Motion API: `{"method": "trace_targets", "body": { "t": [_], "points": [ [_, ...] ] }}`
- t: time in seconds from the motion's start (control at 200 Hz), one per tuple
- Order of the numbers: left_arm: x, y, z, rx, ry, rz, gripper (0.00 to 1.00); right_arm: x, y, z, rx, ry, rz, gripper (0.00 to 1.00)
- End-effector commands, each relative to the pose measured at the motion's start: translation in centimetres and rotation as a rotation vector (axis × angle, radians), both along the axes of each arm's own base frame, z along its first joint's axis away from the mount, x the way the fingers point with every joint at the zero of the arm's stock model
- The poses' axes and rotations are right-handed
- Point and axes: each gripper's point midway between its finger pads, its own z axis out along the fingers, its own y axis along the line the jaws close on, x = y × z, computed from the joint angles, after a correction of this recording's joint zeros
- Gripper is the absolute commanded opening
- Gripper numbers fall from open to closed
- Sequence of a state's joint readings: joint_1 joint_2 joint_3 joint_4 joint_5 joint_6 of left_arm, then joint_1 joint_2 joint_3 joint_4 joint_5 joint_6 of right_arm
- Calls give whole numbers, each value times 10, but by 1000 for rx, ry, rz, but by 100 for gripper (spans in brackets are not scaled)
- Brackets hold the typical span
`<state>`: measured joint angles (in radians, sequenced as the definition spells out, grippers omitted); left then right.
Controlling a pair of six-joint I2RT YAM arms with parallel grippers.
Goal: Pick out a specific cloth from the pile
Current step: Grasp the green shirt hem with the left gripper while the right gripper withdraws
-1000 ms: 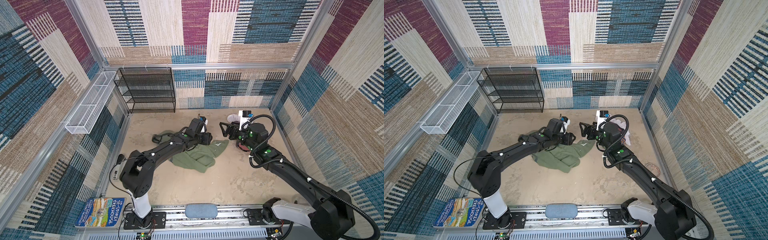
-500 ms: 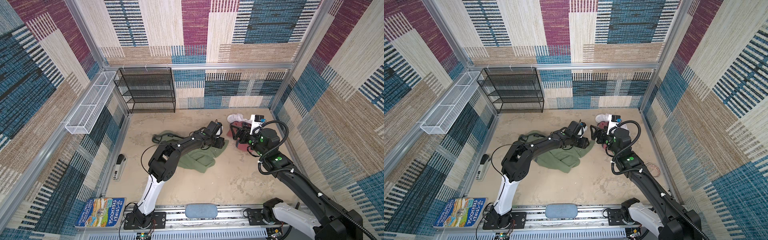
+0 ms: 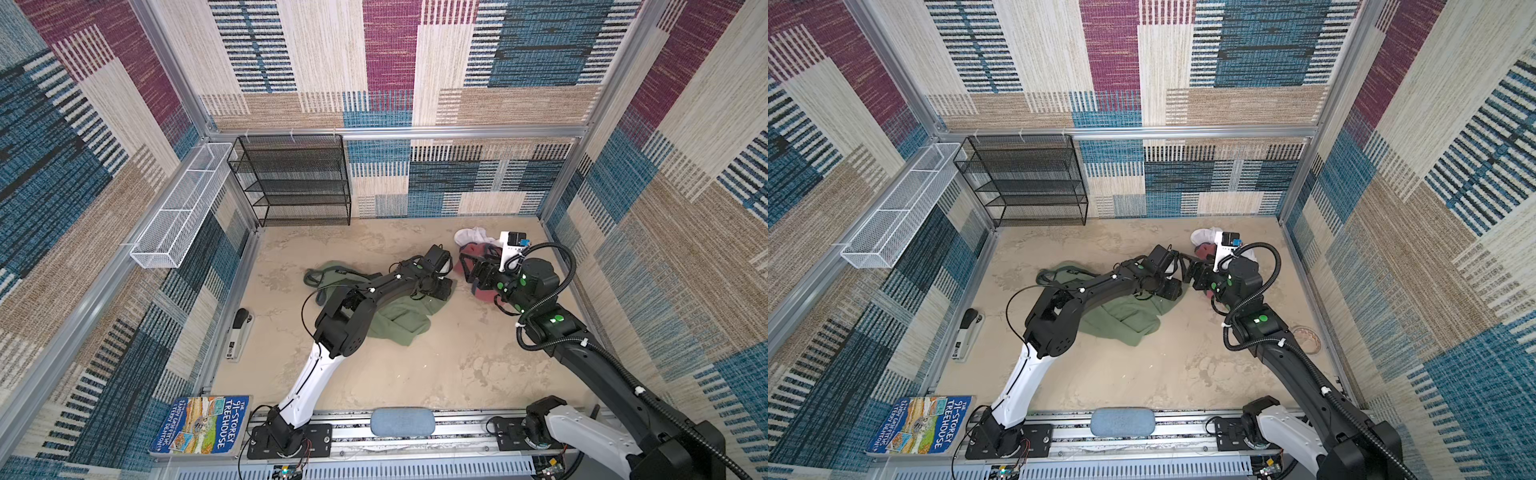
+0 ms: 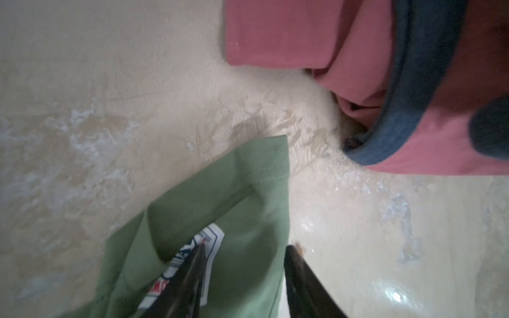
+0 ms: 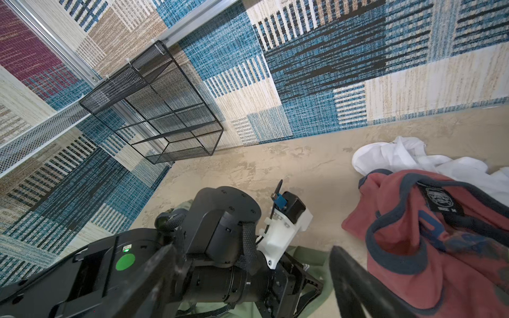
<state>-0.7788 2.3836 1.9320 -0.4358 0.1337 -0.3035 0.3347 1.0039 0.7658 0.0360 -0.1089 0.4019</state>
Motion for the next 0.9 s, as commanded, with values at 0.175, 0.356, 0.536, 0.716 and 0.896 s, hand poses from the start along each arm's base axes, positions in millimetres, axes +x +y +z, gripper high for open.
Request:
{"method": "trace_targets", "body": {
  "t": [0.175,0.356,0.536,0.716,0.896],
  "points": [
    [-3,10,-22,84,20,-9,43,1,4,11,14,-38,22,90],
    [-4,16,-28,115,19,-1,22,2,3,12,23,-39,9,90],
    [-4,22,-29,134,8,8,0,3,1,9,25,-34,-3,90],
    [-2,26,-12,93,-44,31,0,4,1,7,29,-32,-1,90],
    [0,32,23,34,-109,58,0,4,3,8,37,-31,8,90]
  ]
}}
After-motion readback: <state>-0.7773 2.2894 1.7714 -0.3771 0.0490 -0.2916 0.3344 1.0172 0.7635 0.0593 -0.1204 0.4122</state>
